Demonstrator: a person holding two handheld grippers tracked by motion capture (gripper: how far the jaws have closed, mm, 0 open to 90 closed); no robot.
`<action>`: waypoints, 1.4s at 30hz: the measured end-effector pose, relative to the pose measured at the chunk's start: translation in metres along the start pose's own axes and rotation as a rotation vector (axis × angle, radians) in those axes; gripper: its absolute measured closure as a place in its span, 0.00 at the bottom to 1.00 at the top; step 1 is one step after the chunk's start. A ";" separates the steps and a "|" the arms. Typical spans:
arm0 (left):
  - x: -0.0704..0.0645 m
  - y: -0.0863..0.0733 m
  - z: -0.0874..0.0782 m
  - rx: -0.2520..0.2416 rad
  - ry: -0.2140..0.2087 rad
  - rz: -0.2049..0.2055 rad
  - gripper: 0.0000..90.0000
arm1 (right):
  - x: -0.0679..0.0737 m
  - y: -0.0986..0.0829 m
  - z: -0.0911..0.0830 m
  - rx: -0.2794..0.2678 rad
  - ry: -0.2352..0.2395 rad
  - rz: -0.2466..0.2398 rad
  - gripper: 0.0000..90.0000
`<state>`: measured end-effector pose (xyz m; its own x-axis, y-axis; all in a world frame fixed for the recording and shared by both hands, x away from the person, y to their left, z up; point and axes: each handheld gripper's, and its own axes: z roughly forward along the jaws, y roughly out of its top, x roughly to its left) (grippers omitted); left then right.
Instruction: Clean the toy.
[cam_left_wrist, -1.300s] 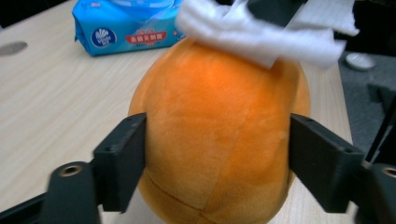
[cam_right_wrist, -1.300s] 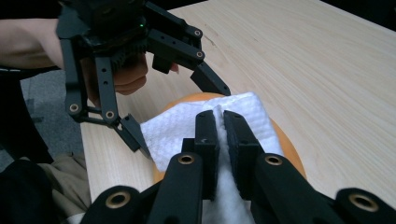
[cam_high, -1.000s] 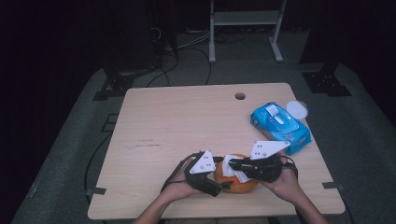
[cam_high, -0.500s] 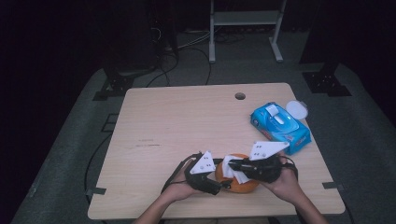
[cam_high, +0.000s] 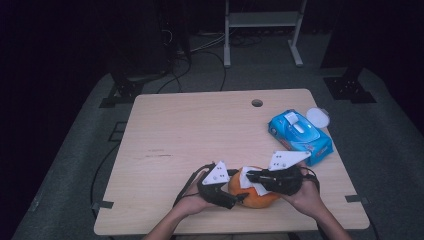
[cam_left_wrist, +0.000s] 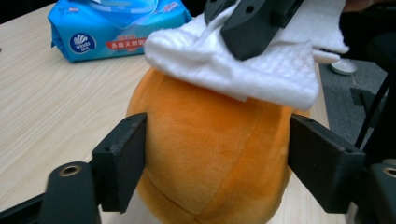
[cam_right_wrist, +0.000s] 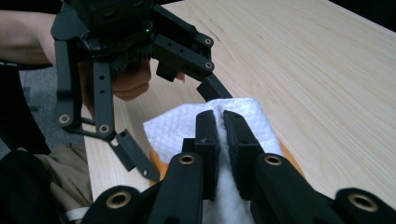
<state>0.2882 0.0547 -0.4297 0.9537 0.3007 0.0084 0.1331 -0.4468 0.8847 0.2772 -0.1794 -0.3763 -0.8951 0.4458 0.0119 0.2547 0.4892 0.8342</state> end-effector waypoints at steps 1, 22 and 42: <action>0.001 -0.001 -0.001 0.004 0.000 0.001 0.28 | -0.001 0.000 -0.001 -0.001 0.003 0.006 0.93; 0.008 -0.004 0.000 0.019 -0.038 0.001 0.23 | -0.016 -0.016 0.002 0.012 0.040 0.081 0.93; 0.029 -0.011 -0.009 -0.007 0.028 -0.101 0.23 | -0.033 -0.023 0.013 -0.022 0.049 0.143 0.94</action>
<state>0.3117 0.0756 -0.4354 0.9273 0.3679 -0.0683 0.2266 -0.4070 0.8849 0.3052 -0.1958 -0.4032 -0.8671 0.4724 0.1582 0.3737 0.4067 0.8336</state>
